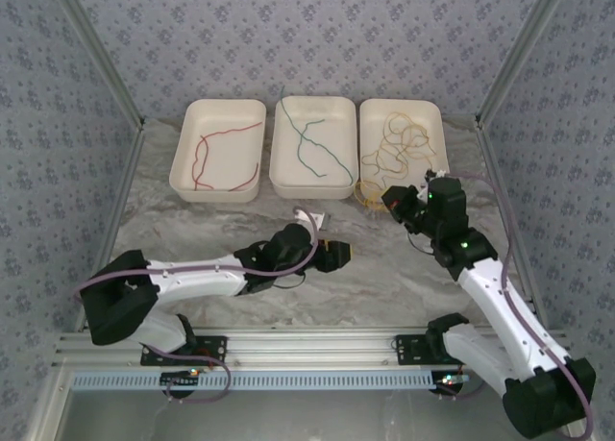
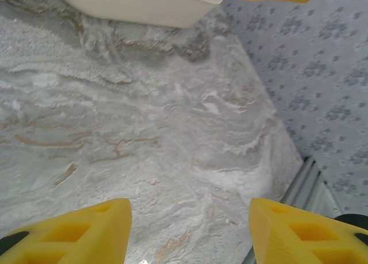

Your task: Untangle the cables

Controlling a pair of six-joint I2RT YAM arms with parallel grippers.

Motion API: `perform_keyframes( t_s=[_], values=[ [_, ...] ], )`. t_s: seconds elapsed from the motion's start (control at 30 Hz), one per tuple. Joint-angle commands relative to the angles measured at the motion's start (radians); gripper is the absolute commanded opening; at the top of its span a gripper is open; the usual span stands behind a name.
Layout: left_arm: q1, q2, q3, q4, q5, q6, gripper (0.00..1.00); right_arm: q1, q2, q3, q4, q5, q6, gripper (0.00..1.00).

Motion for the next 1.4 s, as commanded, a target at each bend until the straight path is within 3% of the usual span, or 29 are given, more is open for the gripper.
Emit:
perform_keyframes(
  t_s=[0.0, 0.1, 0.3, 0.57, 0.73, 0.87, 1.1, 1.23, 1.37],
  values=[
    [0.036, -0.035, -0.056, 0.117, 0.042, -0.009, 0.61, -0.003, -0.009, 0.038, -0.108, -0.083, -0.141, 0.00],
    [0.041, -0.057, -0.082, 0.218, 0.046, -0.032, 0.63, -0.007, -0.010, 0.067, -0.101, -0.130, -0.156, 0.00],
    [0.055, -0.078, -0.084, 0.227, 0.031, 0.007, 0.66, -0.010, 0.028, 0.105, -0.103, -0.209, -0.106, 0.00],
    [0.108, -0.062, -0.102, 0.341, 0.113, 0.093, 0.71, -0.010, 0.062, 0.103, -0.059, -0.283, -0.012, 0.00],
    [0.174, 0.007, -0.134, 0.490, 0.181, -0.016, 0.72, -0.008, 0.061, 0.104, -0.053, -0.299, 0.007, 0.00],
    [0.175, 0.097, -0.073, 0.459, 0.219, -0.088, 0.66, -0.008, 0.056, 0.103, -0.044, -0.304, 0.022, 0.00],
    [0.182, 0.288, -0.088, 0.800, 0.226, -0.327, 0.66, -0.006, 0.055, 0.095, -0.013, -0.320, 0.042, 0.00],
    [0.179, 0.367, -0.063, 0.913, 0.216, -0.399, 0.66, -0.006, 0.052, 0.083, -0.014, -0.323, 0.042, 0.00],
    [0.171, 0.421, -0.031, 0.973, 0.223, -0.432, 0.59, -0.006, 0.043, 0.066, 0.000, -0.323, 0.051, 0.00]
  ],
)
